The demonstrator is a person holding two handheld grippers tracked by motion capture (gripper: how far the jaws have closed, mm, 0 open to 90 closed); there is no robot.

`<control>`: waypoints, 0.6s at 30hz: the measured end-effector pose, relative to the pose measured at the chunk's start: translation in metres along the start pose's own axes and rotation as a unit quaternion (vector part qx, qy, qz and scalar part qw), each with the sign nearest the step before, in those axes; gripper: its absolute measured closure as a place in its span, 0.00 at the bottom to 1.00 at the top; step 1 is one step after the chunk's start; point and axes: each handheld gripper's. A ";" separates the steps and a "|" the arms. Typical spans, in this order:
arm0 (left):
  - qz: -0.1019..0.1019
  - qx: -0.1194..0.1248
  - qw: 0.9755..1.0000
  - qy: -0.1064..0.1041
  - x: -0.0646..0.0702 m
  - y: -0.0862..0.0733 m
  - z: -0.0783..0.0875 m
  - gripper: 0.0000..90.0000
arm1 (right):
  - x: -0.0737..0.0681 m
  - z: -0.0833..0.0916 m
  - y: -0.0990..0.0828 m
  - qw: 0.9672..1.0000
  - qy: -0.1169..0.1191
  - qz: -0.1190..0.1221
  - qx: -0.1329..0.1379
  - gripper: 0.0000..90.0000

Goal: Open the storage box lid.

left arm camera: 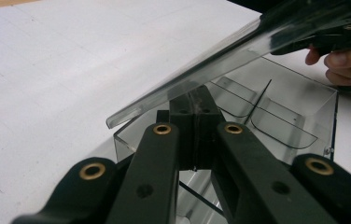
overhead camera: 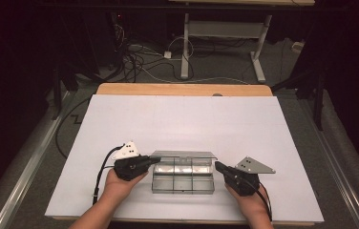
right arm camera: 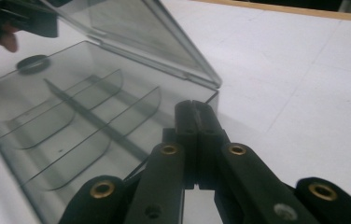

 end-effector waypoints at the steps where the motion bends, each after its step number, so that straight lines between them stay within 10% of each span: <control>1: 0.001 0.001 1.000 0.000 0.000 0.000 0.000 0.98 | 0.002 -0.002 0.001 1.000 -0.005 0.000 0.001 1.00; 18: 0.002 0.004 1.000 0.000 -0.003 0.005 -0.007 0.98 | 0.031 -0.035 0.022 0.999 -0.032 -0.001 0.008 1.00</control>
Point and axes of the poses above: each handheld gripper's, and its own axes: z roughly backward along the jaws, y roughly out of its top, x roughly to its right, and after that the axes turned 1 degree about x, right-handed
